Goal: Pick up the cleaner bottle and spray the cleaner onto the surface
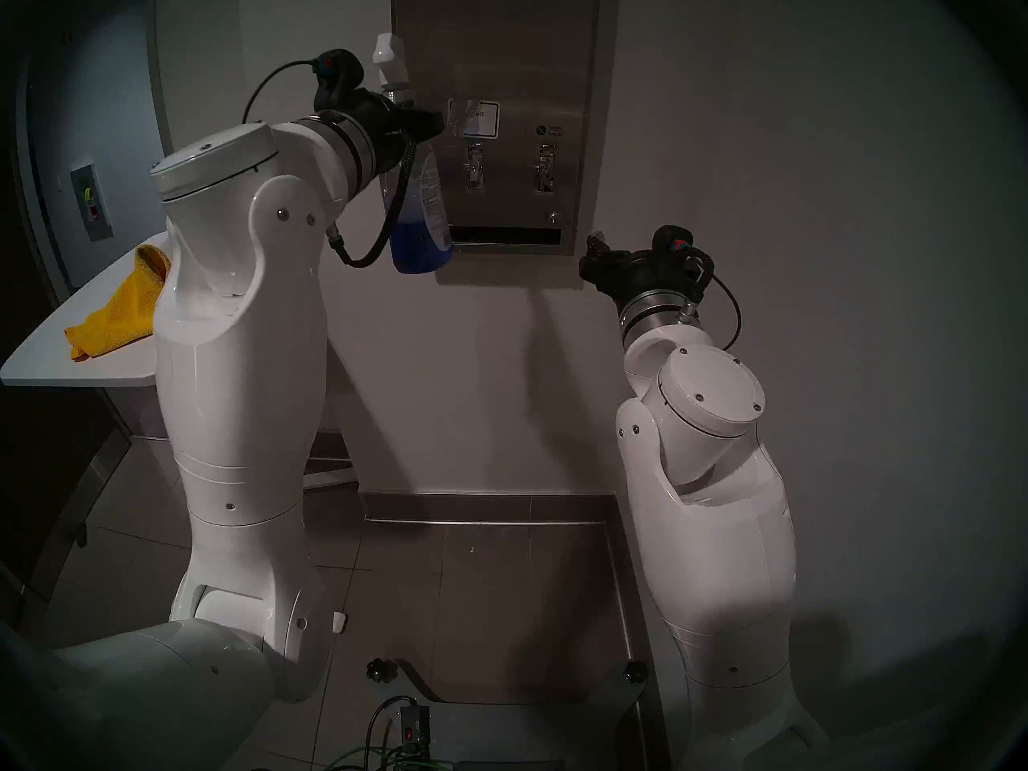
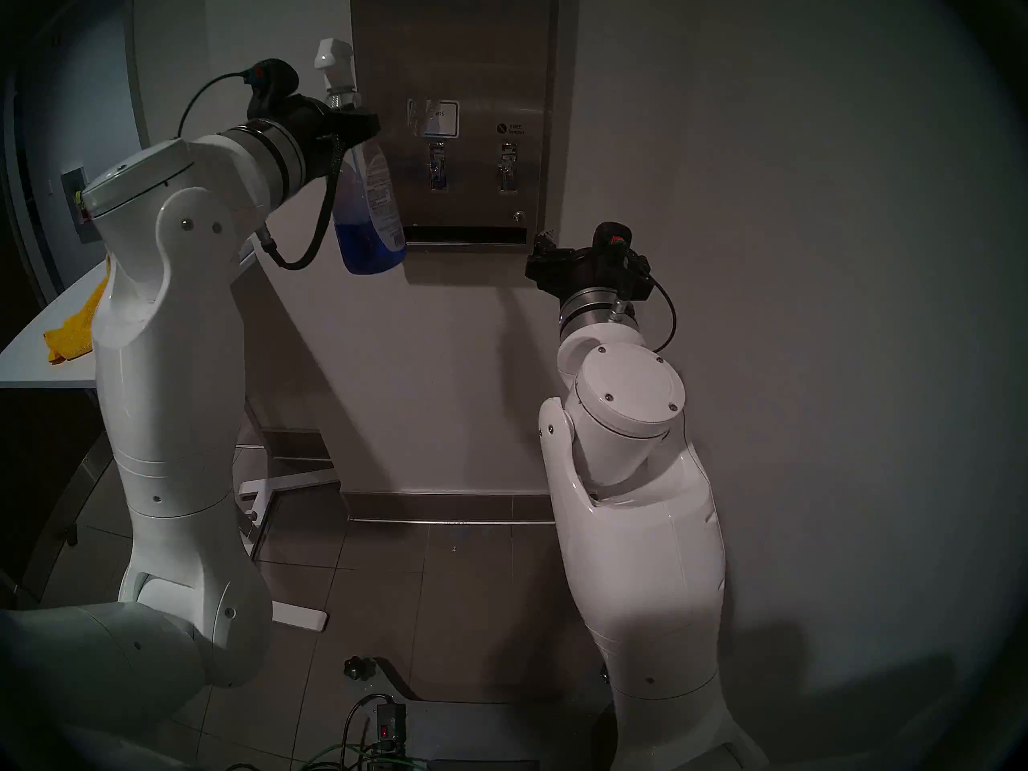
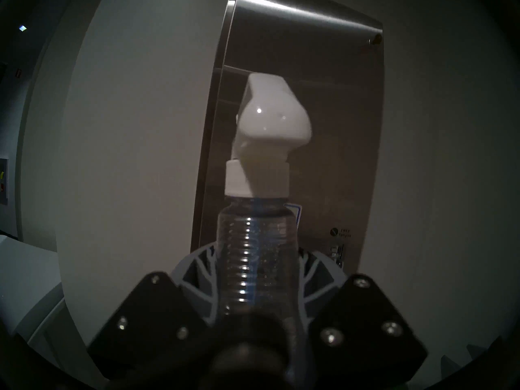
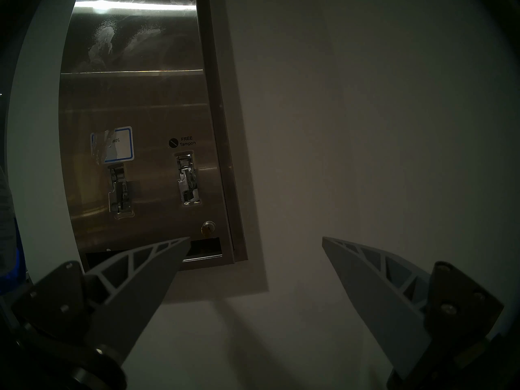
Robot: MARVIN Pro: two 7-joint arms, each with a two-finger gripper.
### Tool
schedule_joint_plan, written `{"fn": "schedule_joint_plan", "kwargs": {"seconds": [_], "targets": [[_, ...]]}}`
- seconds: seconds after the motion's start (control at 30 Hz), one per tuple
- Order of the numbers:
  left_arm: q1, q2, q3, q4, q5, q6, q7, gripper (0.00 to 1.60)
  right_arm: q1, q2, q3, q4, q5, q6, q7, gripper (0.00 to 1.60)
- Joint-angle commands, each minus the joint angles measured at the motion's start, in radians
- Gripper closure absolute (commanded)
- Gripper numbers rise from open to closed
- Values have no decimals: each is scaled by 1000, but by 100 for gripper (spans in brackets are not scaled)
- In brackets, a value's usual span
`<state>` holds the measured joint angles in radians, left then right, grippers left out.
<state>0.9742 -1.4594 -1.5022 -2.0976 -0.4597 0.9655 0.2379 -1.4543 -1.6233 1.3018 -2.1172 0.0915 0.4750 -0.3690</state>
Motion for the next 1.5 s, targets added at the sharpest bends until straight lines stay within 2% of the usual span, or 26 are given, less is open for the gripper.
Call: {"fn": "schedule_joint_plan", "kwargs": {"seconds": [0.0,0.17,0.53,1.0,1.13,1.47], "targets": [[-95,48,4,6,0,-6,-33,160,22,0,2,-33,-3,-6,2,0],[-107,64,17,29,-1,-7,-50,160,22,0,2,-33,-4,-6,2,0],[-128,74,16,76,10,-74,-58,160,22,0,2,-33,-3,-7,2,0],[-94,82,26,47,43,-193,-79,160,22,0,2,-33,-4,-7,2,0],[-82,88,42,4,57,-197,-82,160,22,-1,2,-32,-4,-7,2,0],[-68,93,46,-5,75,-227,-90,160,22,0,2,-33,-4,-6,2,0]]}}
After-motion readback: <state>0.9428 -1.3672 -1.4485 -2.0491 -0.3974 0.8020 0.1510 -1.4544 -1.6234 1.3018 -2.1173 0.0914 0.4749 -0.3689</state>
